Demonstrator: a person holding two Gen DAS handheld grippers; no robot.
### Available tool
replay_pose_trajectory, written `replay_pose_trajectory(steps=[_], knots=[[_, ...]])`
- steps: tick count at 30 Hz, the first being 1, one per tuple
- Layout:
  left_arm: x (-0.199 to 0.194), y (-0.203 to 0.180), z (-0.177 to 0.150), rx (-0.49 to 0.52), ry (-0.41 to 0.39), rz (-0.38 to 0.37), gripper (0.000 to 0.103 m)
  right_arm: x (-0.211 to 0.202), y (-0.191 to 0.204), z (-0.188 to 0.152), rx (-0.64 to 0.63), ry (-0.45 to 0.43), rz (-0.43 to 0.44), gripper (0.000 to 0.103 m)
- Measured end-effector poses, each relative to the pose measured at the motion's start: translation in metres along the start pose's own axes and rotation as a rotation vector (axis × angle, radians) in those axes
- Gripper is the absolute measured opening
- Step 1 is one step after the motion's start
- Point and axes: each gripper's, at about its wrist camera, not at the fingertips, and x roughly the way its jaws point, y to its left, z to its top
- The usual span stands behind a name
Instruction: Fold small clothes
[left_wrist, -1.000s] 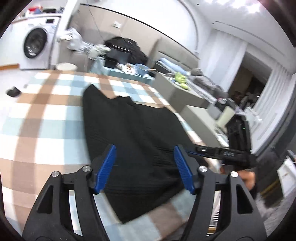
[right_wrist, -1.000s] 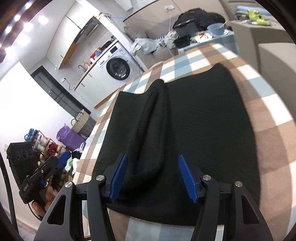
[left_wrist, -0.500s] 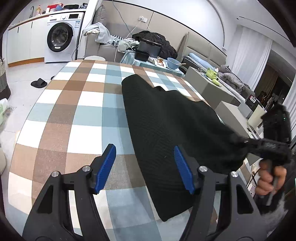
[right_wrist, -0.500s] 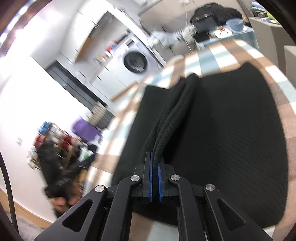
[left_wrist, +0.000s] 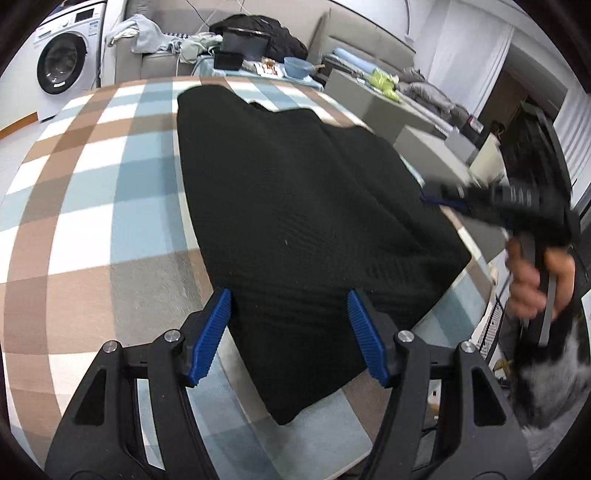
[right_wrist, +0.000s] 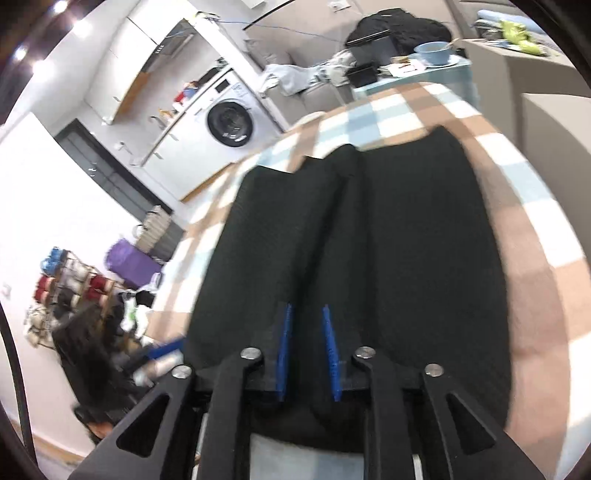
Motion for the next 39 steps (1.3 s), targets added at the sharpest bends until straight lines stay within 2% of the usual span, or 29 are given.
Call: replay_pose_trajectory(steps=[1, 3, 7, 9, 10, 12, 13, 15, 16, 20, 22, 23, 25, 28, 29, 31, 33, 34, 37, 39], knots=[[0.001, -0.001, -0.002, 0.002, 0.008, 0.002, 0.063, 0.01, 0.001, 0.007, 0.006, 0.015, 0.001, 0.03], [0.001, 0.001, -0.004, -0.011, 0.01, -0.002, 0.063, 0.039, -0.006, 0.021, 0.056, 0.077, -0.028, 0.031], [-0.004, 0.006, -0.006, -0.038, 0.003, 0.011, 0.063, 0.079, -0.018, 0.043, 0.144, 0.126, 0.012, 0.03], [-0.006, 0.009, -0.006, -0.048, -0.002, 0.015, 0.063, 0.085, -0.007, 0.052, 0.094, 0.147, -0.008, 0.016], [-0.007, 0.01, -0.006, -0.054, -0.004, 0.015, 0.063, 0.086, -0.001, 0.056, 0.057, 0.144, -0.003, 0.01], [-0.008, 0.01, -0.004, -0.053, -0.007, 0.014, 0.063, 0.058, 0.029, 0.066, -0.082, 0.014, 0.047, 0.008], [-0.009, 0.01, -0.003, -0.05, -0.009, 0.014, 0.063, 0.05, 0.036, 0.069, -0.113, -0.02, 0.042, 0.008], [-0.009, 0.011, -0.001, -0.042, -0.007, 0.008, 0.063, 0.031, 0.043, 0.073, -0.146, -0.08, 0.006, 0.008], [-0.008, 0.011, -0.001, -0.039, -0.004, 0.004, 0.063, 0.032, 0.043, 0.076, -0.154, -0.084, -0.053, 0.008], [0.0, 0.014, 0.0, -0.036, 0.018, 0.012, 0.063, 0.068, 0.019, 0.077, -0.087, 0.025, -0.177, 0.013], [0.0, 0.015, -0.002, -0.039, 0.024, 0.016, 0.063, 0.07, 0.007, 0.065, -0.044, 0.068, -0.145, 0.014], [-0.001, 0.015, -0.003, -0.039, 0.024, 0.013, 0.063, 0.068, 0.002, 0.056, -0.031, 0.092, -0.086, 0.02], [-0.004, 0.015, -0.006, -0.043, 0.022, 0.011, 0.063, 0.059, -0.007, 0.037, -0.022, 0.128, -0.03, 0.031], [-0.006, 0.018, -0.007, -0.054, 0.018, 0.008, 0.063, 0.043, -0.018, 0.0, 0.019, 0.187, 0.105, 0.032], [-0.006, 0.019, -0.006, -0.058, 0.016, 0.01, 0.063, 0.037, -0.018, -0.011, 0.014, 0.193, 0.131, 0.032], [-0.009, 0.021, -0.005, -0.061, 0.005, 0.012, 0.063, 0.026, -0.016, -0.024, -0.01, 0.169, 0.128, 0.032], [-0.011, 0.023, -0.003, -0.065, -0.006, 0.003, 0.063, 0.02, -0.012, -0.027, -0.033, 0.138, 0.101, 0.021], [-0.012, 0.023, -0.002, -0.067, -0.013, 0.003, 0.063, 0.016, -0.008, -0.027, -0.055, 0.115, 0.091, 0.01], [-0.017, 0.025, 0.003, -0.078, -0.036, 0.012, 0.063, -0.009, 0.008, -0.02, -0.137, 0.015, 0.147, 0.009], [-0.021, 0.028, 0.005, -0.091, -0.048, 0.009, 0.063, -0.017, 0.015, -0.019, -0.164, 0.019, 0.114, 0.009]])
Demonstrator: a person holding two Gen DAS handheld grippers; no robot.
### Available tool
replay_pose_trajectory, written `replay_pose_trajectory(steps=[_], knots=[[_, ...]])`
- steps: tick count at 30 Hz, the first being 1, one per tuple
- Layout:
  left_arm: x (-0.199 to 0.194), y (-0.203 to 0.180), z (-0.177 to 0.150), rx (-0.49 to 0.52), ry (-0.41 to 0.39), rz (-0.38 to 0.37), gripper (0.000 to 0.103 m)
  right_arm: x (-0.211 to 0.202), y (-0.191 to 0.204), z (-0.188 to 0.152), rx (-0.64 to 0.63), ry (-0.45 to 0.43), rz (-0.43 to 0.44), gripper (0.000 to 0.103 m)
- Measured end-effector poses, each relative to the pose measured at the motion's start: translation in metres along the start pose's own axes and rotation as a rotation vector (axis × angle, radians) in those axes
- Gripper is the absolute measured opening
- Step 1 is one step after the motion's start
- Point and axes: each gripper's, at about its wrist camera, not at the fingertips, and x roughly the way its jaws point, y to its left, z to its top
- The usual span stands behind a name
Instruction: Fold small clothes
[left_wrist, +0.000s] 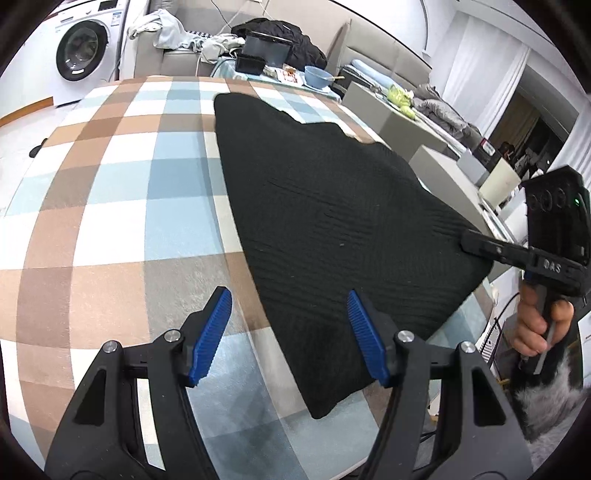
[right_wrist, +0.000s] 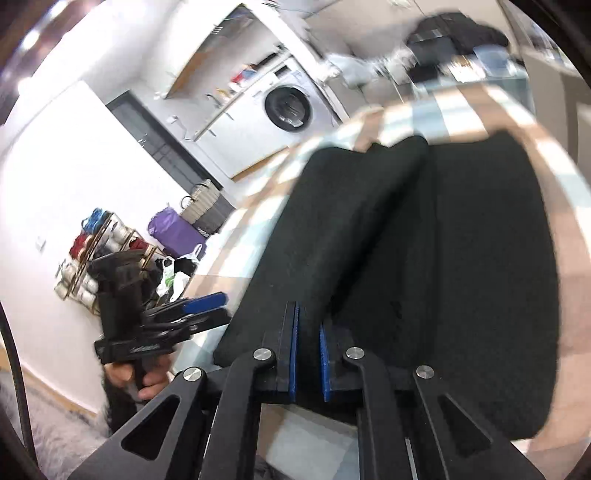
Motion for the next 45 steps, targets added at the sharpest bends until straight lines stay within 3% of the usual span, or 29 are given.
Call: replay_pose_trajectory(steps=[4, 8, 12, 17, 18, 20, 21, 23, 25, 27, 29, 31, 34, 40, 45], knots=[[0.004, 0.004, -0.001, -0.015, 0.013, 0.01, 0.063, 0.029, -0.026, -0.013, 0.032, 0.152, -0.24, 0.012], [0.008, 0.001, -0.005, -0.012, 0.031, 0.007, 0.063, 0.02, -0.031, -0.014, 0.07, 0.125, -0.117, 0.022], [0.014, -0.006, -0.007, 0.006, 0.048, -0.003, 0.063, 0.025, -0.038, -0.004, 0.102, 0.11, -0.082, 0.026], [0.021, -0.013, -0.006, 0.02, 0.055, 0.0, 0.063, 0.068, -0.067, 0.039, 0.236, 0.12, -0.067, 0.026], [0.022, -0.014, -0.005, 0.017, 0.052, 0.002, 0.063, 0.075, -0.067, 0.049, 0.246, 0.117, -0.072, 0.025], [0.023, -0.012, -0.003, -0.004, 0.047, 0.006, 0.063, 0.09, -0.06, 0.07, 0.224, 0.089, -0.13, 0.012], [0.023, -0.01, -0.001, -0.015, 0.044, 0.006, 0.063, 0.092, -0.051, 0.075, 0.197, 0.076, -0.139, 0.01], [0.024, -0.007, 0.003, -0.041, 0.038, 0.009, 0.063, 0.076, -0.031, 0.085, 0.086, 0.004, -0.108, 0.008], [0.025, -0.003, 0.007, -0.055, 0.037, 0.018, 0.063, 0.071, -0.025, 0.087, 0.041, -0.007, -0.154, 0.009], [0.028, -0.001, 0.009, -0.063, 0.049, 0.027, 0.063, 0.078, -0.036, 0.087, 0.074, 0.027, -0.195, 0.009], [0.03, 0.001, 0.009, -0.068, 0.05, 0.021, 0.063, 0.082, -0.049, 0.083, 0.128, 0.074, -0.241, 0.013], [0.032, 0.002, 0.01, -0.069, 0.058, 0.027, 0.063, 0.075, -0.051, 0.077, 0.133, 0.078, -0.233, 0.017], [0.034, 0.005, 0.009, -0.08, 0.065, 0.019, 0.063, 0.055, -0.05, 0.062, 0.131, 0.056, -0.223, 0.04], [0.039, 0.009, 0.012, -0.093, 0.068, 0.011, 0.063, 0.052, -0.064, 0.044, 0.171, 0.098, -0.14, 0.042], [0.038, 0.006, 0.015, -0.081, 0.063, 0.018, 0.063, 0.075, -0.067, 0.06, 0.174, 0.086, -0.051, 0.044]])
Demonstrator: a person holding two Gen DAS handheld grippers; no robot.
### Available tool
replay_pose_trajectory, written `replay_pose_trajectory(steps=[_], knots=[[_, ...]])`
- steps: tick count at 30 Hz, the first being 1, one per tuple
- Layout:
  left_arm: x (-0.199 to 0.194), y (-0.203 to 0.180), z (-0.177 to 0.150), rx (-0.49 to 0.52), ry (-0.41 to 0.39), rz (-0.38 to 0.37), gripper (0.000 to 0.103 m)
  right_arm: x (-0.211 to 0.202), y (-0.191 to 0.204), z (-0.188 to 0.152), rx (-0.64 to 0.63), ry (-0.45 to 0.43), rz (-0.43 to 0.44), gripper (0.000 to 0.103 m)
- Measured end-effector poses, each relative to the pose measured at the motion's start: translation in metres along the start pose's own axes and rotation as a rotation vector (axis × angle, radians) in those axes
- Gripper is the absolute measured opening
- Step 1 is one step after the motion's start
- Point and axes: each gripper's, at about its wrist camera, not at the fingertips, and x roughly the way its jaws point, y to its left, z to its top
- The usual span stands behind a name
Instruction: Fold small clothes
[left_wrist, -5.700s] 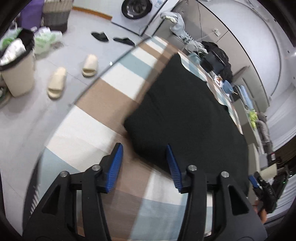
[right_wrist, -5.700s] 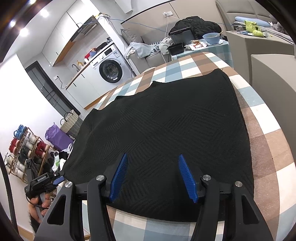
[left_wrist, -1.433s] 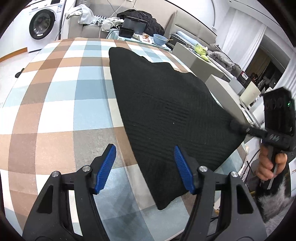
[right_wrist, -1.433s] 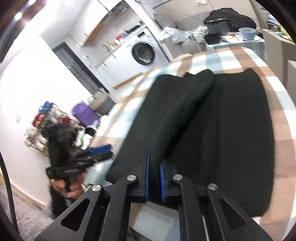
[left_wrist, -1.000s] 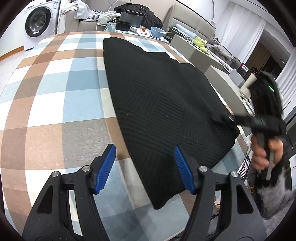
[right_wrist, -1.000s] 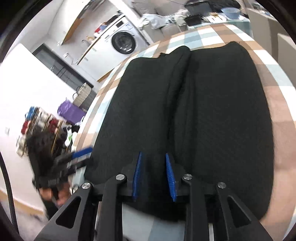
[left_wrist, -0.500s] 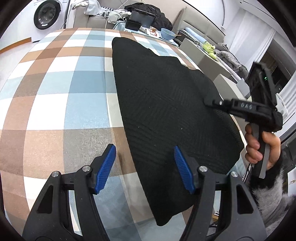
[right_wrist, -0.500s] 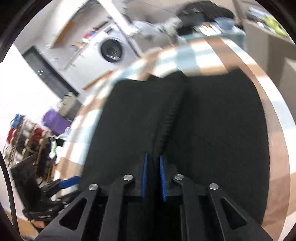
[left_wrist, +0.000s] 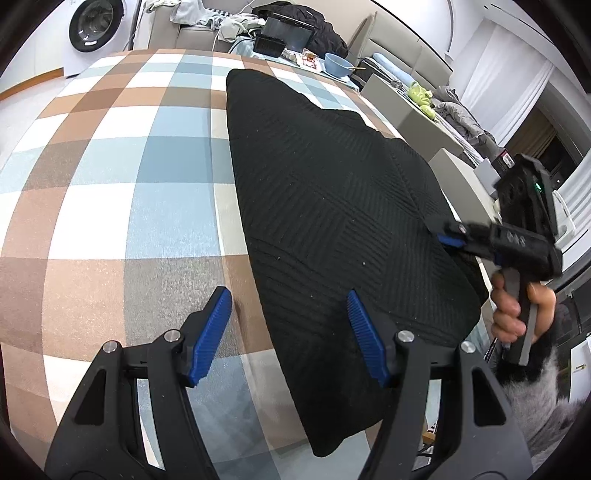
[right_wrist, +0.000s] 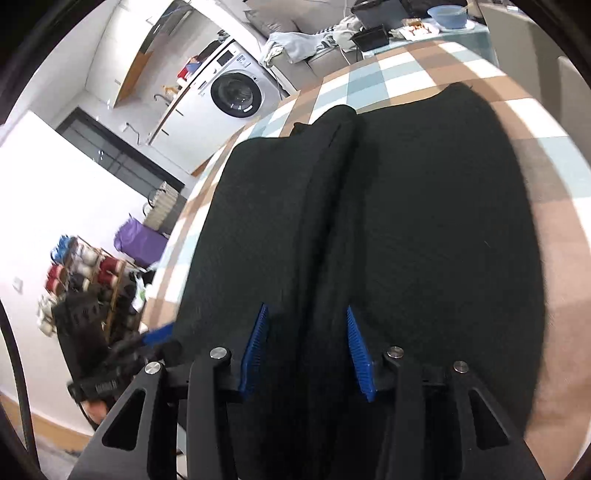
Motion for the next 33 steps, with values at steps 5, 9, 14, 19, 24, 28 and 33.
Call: replay_pose_trajectory(steps=[5, 9, 14, 19, 24, 28, 33], knots=[[0.0, -0.001, 0.002, 0.014, 0.0, 0.022, 0.063, 0.015, 0.013, 0.011, -0.08, -0.017, -0.093, 0.014], [-0.003, 0.001, 0.005, 0.005, -0.007, 0.002, 0.063, -0.017, 0.047, 0.007, -0.21, -0.129, -0.092, 0.009], [-0.003, 0.001, 0.012, 0.0, -0.021, -0.005, 0.063, -0.027, 0.034, 0.006, -0.173, -0.131, -0.223, 0.01], [0.015, -0.002, 0.02, -0.022, 0.004, 0.004, 0.063, -0.012, 0.012, 0.001, -0.082, -0.05, -0.24, 0.018], [0.03, -0.01, 0.028, -0.004, 0.023, 0.002, 0.05, -0.05, 0.018, -0.022, -0.076, -0.136, -0.249, 0.032], [0.04, -0.009, 0.036, -0.043, 0.017, -0.017, 0.017, -0.083, -0.001, -0.037, -0.024, -0.209, -0.306, 0.036], [0.035, 0.002, 0.038, -0.113, -0.042, -0.029, 0.008, -0.084, -0.028, -0.04, 0.046, -0.176, -0.359, 0.036]])
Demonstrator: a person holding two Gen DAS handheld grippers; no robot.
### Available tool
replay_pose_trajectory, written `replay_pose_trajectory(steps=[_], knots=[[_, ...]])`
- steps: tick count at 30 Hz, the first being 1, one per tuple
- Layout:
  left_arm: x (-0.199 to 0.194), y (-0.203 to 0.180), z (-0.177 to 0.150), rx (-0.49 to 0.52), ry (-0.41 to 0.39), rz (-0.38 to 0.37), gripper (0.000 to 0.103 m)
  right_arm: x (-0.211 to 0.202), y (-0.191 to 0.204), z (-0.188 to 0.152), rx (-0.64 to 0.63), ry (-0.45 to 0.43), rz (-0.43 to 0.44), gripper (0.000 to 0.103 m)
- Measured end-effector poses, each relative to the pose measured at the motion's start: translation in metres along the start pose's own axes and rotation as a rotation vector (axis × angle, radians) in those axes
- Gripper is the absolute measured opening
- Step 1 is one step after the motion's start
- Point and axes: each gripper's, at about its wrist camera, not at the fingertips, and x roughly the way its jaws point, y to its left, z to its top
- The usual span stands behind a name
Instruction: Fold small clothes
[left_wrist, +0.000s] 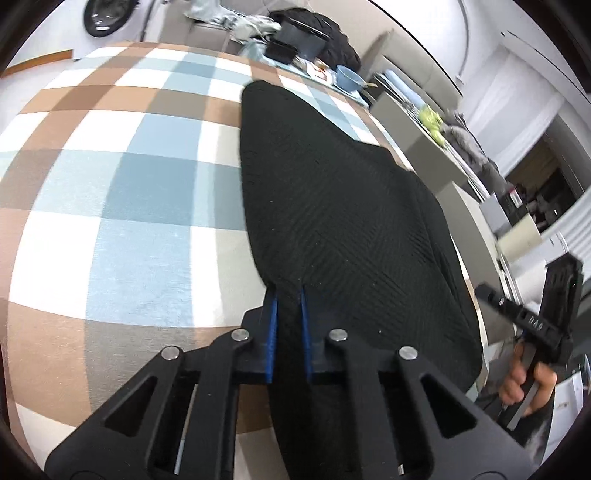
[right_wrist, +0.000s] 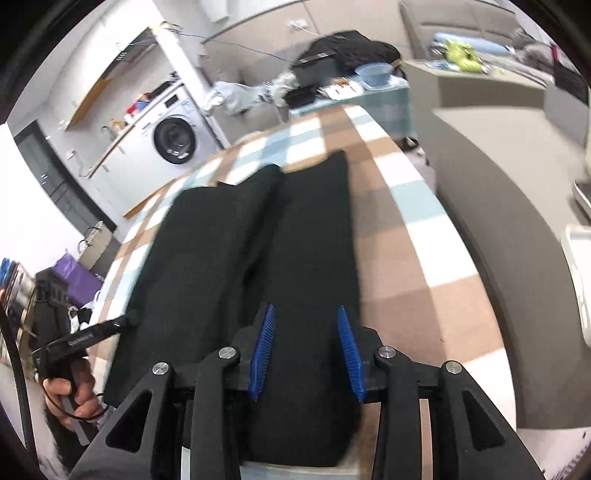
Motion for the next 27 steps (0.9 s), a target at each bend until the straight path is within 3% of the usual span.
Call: replay_pose_trajectory(steps=[13, 16, 19, 21, 25, 27], knots=[[-0.062, 0.054, -0.018, -0.069, -0.1, 0.126, 0.008, 0.041, 0.061, -0.015, -0.136, 0.1, 0.097, 0.034], [-0.065, 0.063, -0.018, -0.086, -0.091, 0.122, 0.01, 0.038, 0.069, -0.017, -0.159, 0.096, 0.05, 0.034], [-0.073, 0.064, -0.017, -0.063, -0.108, 0.147, 0.011, 0.023, 0.07, -0.008, -0.137, 0.044, 0.099, 0.034], [-0.08, 0.063, -0.014, -0.033, -0.123, 0.155, 0.02, 0.015, 0.078, -0.002, -0.134, 0.028, 0.172, 0.039], [-0.093, 0.057, -0.013, 0.016, -0.148, 0.171, 0.051, 0.035, 0.1, 0.002, -0.125, 0.094, 0.307, 0.04], [-0.097, 0.055, -0.013, 0.028, -0.152, 0.173, 0.056, 0.052, 0.112, 0.001, -0.132, 0.138, 0.321, 0.04]])
